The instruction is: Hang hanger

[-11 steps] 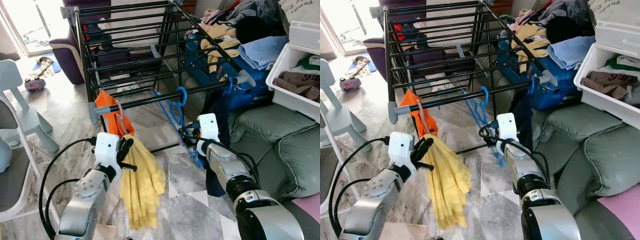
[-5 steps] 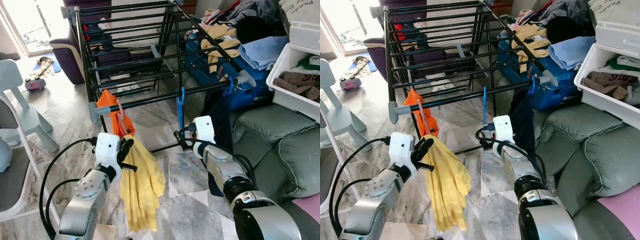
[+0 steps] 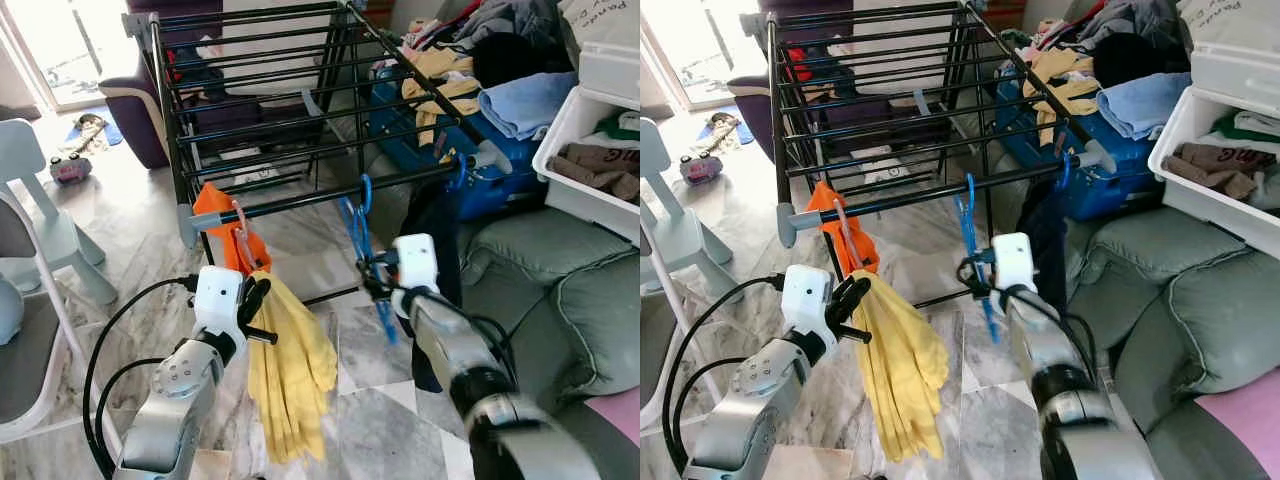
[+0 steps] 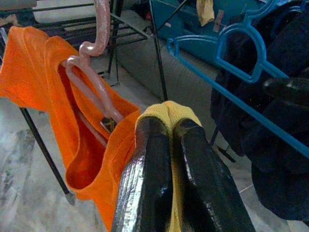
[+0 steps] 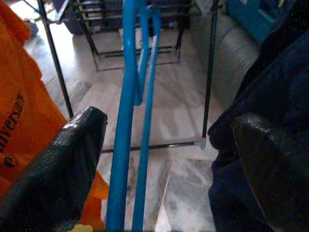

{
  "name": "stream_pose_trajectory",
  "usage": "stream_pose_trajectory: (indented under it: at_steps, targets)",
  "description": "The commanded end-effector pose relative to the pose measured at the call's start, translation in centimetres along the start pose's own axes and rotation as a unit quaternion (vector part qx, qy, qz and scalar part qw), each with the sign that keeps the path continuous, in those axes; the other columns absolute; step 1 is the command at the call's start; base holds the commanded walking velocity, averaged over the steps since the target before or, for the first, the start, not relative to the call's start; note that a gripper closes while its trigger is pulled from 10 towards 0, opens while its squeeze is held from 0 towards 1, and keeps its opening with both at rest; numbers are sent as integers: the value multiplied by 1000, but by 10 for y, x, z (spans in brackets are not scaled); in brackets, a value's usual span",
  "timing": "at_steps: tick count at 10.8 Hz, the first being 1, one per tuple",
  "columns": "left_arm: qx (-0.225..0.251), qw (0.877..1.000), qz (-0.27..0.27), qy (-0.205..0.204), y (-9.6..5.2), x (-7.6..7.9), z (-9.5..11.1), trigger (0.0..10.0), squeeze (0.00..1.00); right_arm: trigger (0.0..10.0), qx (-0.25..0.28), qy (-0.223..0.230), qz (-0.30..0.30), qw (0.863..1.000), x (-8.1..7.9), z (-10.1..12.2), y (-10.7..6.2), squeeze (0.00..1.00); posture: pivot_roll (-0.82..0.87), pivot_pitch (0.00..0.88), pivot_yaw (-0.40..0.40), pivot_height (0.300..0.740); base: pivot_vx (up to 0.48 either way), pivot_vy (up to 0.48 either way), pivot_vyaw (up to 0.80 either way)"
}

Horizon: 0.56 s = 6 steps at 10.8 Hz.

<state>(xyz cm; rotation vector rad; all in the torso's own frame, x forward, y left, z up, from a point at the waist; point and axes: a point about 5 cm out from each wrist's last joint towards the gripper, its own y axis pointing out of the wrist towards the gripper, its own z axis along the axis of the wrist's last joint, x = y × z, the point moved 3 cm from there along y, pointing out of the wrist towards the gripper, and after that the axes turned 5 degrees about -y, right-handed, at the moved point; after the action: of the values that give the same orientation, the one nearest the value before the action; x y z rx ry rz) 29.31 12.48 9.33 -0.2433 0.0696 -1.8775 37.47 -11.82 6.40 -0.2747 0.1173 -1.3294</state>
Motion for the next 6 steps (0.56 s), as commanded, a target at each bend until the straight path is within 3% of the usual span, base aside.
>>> stream_pose_trajectory:
  at_steps: [1,3,6]
  targets:
    - [17,1000,1,4,-1,-3,8,10000,0,10000,24,0,-13,1000,3,8,-3,0,-72,0,9,740,0,0,0]
    - [26,1000,12,-6,-10,-8,6,10000,0,10000,80,8,-19,997,9,11,-28,0,-80,0,7,740,0,0,0]
    - [36,999,30,2,-12,-11,7,10000,0,10000,102,17,-34,994,23,6,-67,0,-95,0,5,740,0,0,0]
